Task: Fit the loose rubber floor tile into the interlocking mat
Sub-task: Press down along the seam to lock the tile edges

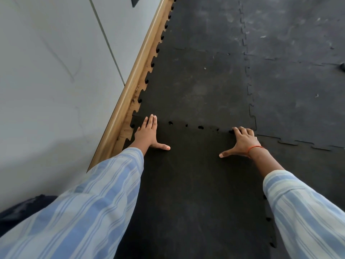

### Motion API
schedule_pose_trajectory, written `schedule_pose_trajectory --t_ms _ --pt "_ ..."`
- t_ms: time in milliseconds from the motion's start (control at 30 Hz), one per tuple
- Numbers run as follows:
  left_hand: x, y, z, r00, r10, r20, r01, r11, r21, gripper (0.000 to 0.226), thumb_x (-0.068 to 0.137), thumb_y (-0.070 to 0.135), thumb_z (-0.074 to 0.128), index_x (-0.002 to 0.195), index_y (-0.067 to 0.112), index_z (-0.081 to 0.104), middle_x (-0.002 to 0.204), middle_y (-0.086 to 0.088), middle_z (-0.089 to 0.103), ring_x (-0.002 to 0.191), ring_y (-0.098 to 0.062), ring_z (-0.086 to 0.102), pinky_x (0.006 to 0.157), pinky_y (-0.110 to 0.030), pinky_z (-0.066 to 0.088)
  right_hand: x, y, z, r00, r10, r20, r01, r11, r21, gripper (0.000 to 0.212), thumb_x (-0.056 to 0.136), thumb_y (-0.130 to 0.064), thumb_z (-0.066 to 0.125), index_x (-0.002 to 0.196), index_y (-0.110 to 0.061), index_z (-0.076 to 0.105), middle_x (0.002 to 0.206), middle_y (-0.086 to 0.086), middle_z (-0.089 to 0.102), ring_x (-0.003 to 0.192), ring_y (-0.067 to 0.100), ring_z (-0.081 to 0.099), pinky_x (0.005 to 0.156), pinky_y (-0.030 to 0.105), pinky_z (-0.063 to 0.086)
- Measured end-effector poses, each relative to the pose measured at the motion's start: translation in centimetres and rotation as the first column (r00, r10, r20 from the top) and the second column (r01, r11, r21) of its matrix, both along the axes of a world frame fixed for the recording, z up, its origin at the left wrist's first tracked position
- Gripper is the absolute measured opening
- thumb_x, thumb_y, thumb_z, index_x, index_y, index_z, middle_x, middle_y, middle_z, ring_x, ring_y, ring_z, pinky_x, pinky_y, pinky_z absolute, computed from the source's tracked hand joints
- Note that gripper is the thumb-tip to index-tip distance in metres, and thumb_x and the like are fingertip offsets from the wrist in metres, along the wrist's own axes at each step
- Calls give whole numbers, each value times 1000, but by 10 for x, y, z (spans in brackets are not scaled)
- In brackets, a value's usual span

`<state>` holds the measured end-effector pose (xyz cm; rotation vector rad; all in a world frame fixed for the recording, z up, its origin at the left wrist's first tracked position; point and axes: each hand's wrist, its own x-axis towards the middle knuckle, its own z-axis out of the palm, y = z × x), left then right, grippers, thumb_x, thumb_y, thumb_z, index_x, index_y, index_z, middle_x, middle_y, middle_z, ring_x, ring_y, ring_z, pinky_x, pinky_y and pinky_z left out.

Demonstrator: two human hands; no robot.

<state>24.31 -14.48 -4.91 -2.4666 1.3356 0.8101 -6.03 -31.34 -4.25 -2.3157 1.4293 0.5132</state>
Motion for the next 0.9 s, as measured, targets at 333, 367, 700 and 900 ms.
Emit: schedule_pose_trajectory --t_ms 333,367,700,900 --pt "-7 6 1 993 118 -12 -115 985 131 141 64 79 61 145 9 -30 152 -9 -38 145 -28 -20 118 -48 6 65 50 -9 991 45 125 -46 999 7 132 62 -69 72 152 -11 -5 161 8 -7 148 24 -6 119 50 1" --pt "-7 6 1 993 119 -21 -115 984 135 141 63 80 61 145 10 -30 151 -8 -39 145 -28 -21 118 -49 5 69 51 -8 990 4 143 -6 1000 12 133 60 -68 74 152 -10 -4 161 9 -5 148 25 -4 119 48 2" --pt "6 21 -12 995 79 -56 -77 996 44 139 61 87 52 144 13 -32 151 -6 -39 144 -25 -23 117 -48 1 89 55 3 975 -102 196 93 994 55 139 50 -65 81 151 -4 8 159 15 6 144 36 8 117 44 21" --pt "10 22 -20 995 68 -76 -67 998 21 139 60 88 51 142 15 -35 149 -6 -42 142 -26 -28 116 -50 -5 88 53 3 979 -95 178 80 993 89 133 57 -63 80 151 -4 6 159 15 5 145 37 7 117 44 18"
